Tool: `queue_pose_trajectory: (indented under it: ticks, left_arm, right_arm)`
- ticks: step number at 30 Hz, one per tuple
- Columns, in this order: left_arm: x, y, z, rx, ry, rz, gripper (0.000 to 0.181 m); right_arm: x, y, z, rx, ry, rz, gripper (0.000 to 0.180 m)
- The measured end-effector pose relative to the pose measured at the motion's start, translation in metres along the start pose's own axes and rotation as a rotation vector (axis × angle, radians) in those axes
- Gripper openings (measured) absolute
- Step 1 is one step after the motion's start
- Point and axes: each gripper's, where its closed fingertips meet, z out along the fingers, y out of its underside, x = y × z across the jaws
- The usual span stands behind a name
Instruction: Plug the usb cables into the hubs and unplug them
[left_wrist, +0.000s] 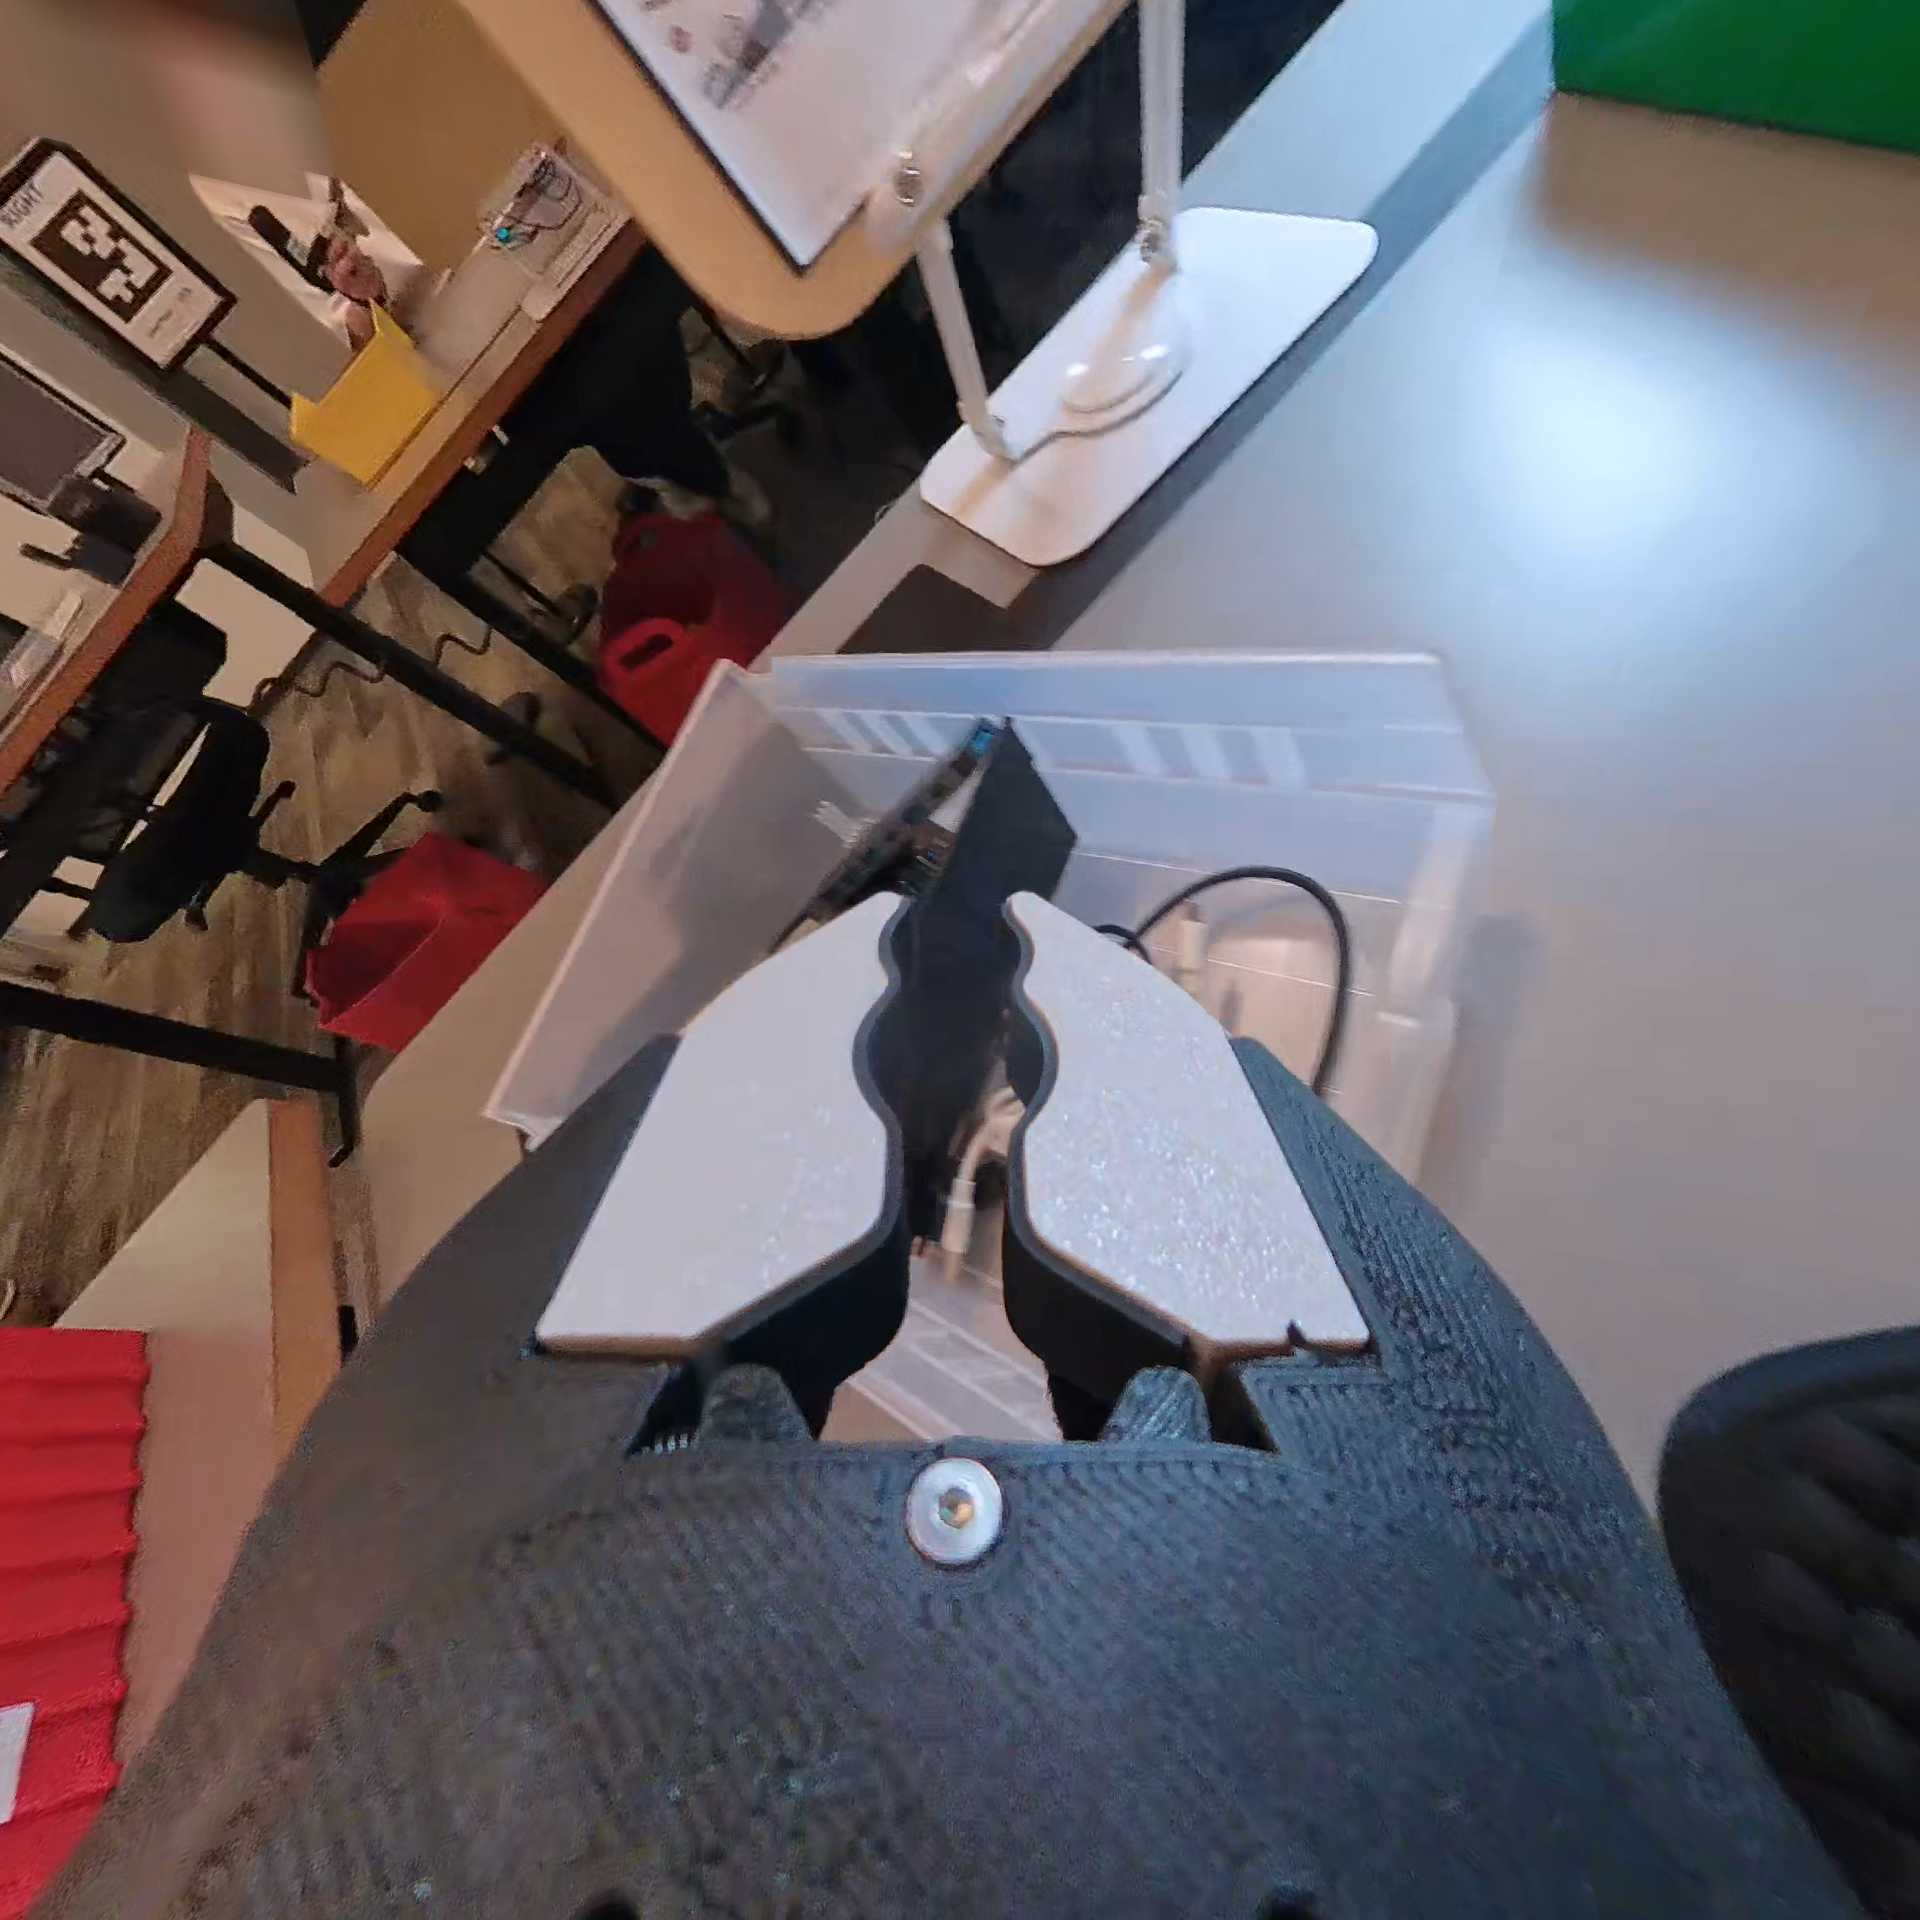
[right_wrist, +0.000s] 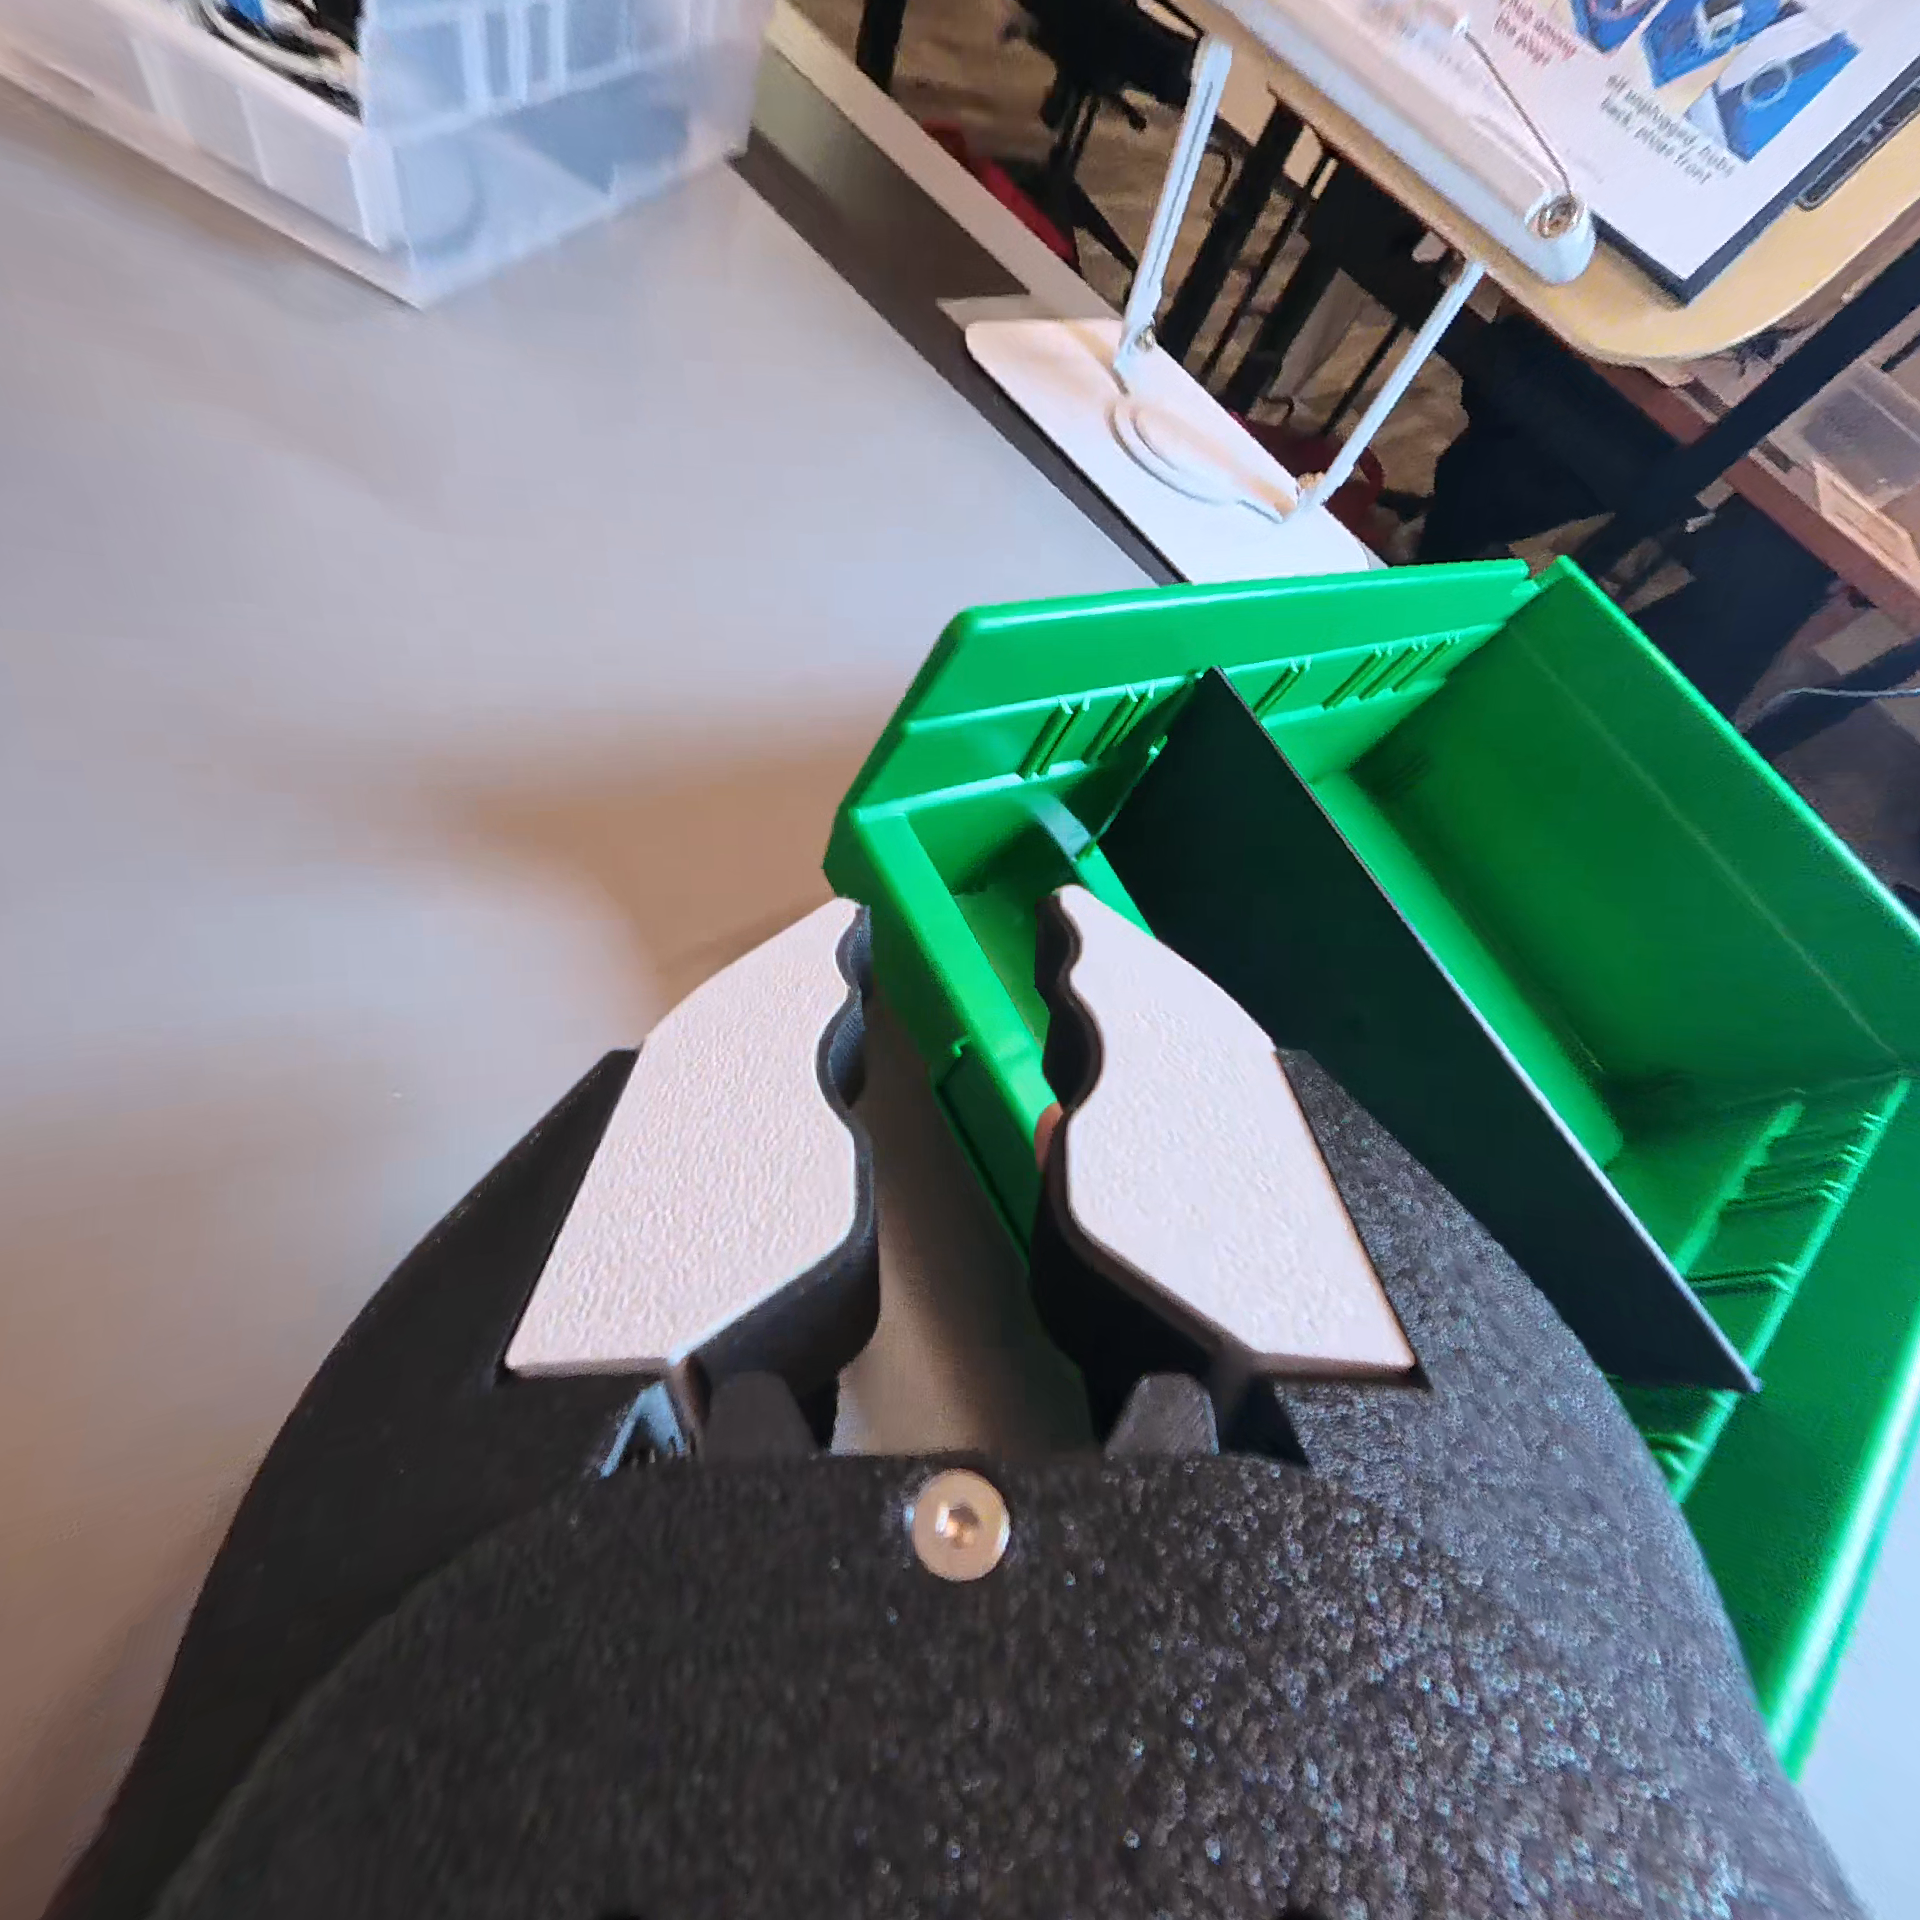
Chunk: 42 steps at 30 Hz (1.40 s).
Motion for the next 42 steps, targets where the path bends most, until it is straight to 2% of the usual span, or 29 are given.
queue_pose_trajectory:
  ticks: [4,8,15,18,19,23,26,28,31,35,38,42]
  left_arm:
    - [-0.046,-0.010,0.022,-0.044,-0.001,0.047,0.016]
    - [-0.068,-0.001,0.068,-0.186,0.005,0.284,0.022]
    - [-0.051,0.060,0.148,-0.464,0.148,0.620,0.029]
    - [-0.046,0.068,0.171,-0.463,0.180,0.670,0.016]
    - [-0.046,0.068,0.174,-0.464,0.198,0.664,0.022]
    - [-0.038,0.073,0.174,-0.465,0.332,0.585,0.020]
    - [-0.043,0.071,0.172,-0.479,0.329,0.603,0.021]
    - [-0.046,0.073,0.171,-0.515,0.329,0.667,0.020]
    - [-0.056,0.081,0.170,-0.614,0.313,0.863,0.024]
    - [-0.050,0.078,0.180,-0.617,0.341,0.926,0.027]
    - [-0.045,0.082,0.186,-0.633,0.377,0.919,0.028]
    - [-0.041,0.085,0.188,-0.561,0.402,0.769,0.019]
  right_arm:
    - [-0.006,-0.004,-0.002,0.052,-0.037,0.035,0.029]
    - [-0.006,0.001,0.000,0.054,-0.049,0.076,0.029]
    - [0.000,0.007,-0.005,0.067,-0.049,0.127,0.029]
    - [0.004,0.011,-0.004,0.076,-0.057,0.168,0.028]
    - [0.004,0.012,-0.003,0.078,-0.064,0.183,0.028]
    - [0.004,0.012,-0.002,0.087,-0.083,0.209,0.027]
    - [0.004,0.009,-0.005,0.103,-0.084,0.214,0.027]
    - [0.003,0.007,-0.005,0.112,-0.099,0.234,0.028]
    - [0.002,0.006,-0.005,0.119,-0.116,0.266,0.027]
    - [0.004,0.004,-0.008,0.134,-0.115,0.289,0.026]
    - [0.007,0.005,-0.007,0.142,-0.126,0.326,0.026]
    - [0.009,0.006,-0.007,0.151,-0.136,0.361,0.025]
